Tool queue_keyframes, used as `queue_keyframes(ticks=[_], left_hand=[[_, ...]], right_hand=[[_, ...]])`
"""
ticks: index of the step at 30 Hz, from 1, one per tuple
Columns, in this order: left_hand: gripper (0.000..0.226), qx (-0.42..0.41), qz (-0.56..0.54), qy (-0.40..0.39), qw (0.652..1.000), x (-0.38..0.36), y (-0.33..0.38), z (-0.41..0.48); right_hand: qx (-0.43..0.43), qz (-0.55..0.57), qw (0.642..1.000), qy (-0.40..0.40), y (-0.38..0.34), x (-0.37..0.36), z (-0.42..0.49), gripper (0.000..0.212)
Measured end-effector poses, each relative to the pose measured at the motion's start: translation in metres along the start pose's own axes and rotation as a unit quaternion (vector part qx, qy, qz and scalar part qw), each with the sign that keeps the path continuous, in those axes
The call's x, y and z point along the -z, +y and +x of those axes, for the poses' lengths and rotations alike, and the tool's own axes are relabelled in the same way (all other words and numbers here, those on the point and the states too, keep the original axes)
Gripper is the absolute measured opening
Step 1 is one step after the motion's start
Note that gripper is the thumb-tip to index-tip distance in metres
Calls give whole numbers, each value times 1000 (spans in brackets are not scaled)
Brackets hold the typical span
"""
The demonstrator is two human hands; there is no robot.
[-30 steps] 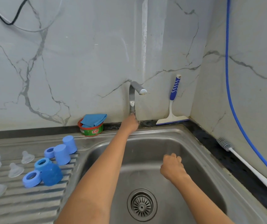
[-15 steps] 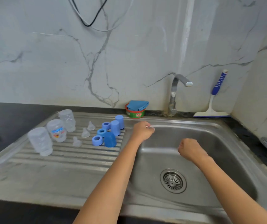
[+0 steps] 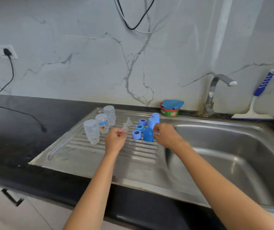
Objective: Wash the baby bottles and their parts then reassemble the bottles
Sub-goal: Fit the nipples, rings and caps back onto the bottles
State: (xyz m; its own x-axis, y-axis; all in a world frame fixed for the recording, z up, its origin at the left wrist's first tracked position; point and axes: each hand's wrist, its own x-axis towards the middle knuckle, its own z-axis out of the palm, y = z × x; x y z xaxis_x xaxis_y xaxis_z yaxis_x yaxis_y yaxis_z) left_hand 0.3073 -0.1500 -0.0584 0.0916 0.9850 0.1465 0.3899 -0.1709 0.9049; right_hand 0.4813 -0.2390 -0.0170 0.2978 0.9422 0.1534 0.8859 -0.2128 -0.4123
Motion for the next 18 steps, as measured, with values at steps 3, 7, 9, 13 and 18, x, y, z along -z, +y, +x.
queue_keyframes(ticks=[3,7,9,13,18], left_hand=[[14,19,47,-7,999,9,-15,6],[35,31,69,2,997,7,-31,15],[42,39,83,2,996,4,-33,18],[46,36,144,6,989,-1,-34,27],[47,42,204,22,978,-6,-34,35]], right_hand=[[24,-28,999,-20,-18,-14,14,33],[32,-89,995,-23,-34,-38,30,36],[42,-135,990,-19,-39,-46,36,37],[46,-191,980,-7,-48,-55,49,35],[37,-236,970,-30,-51,-68,61,33]])
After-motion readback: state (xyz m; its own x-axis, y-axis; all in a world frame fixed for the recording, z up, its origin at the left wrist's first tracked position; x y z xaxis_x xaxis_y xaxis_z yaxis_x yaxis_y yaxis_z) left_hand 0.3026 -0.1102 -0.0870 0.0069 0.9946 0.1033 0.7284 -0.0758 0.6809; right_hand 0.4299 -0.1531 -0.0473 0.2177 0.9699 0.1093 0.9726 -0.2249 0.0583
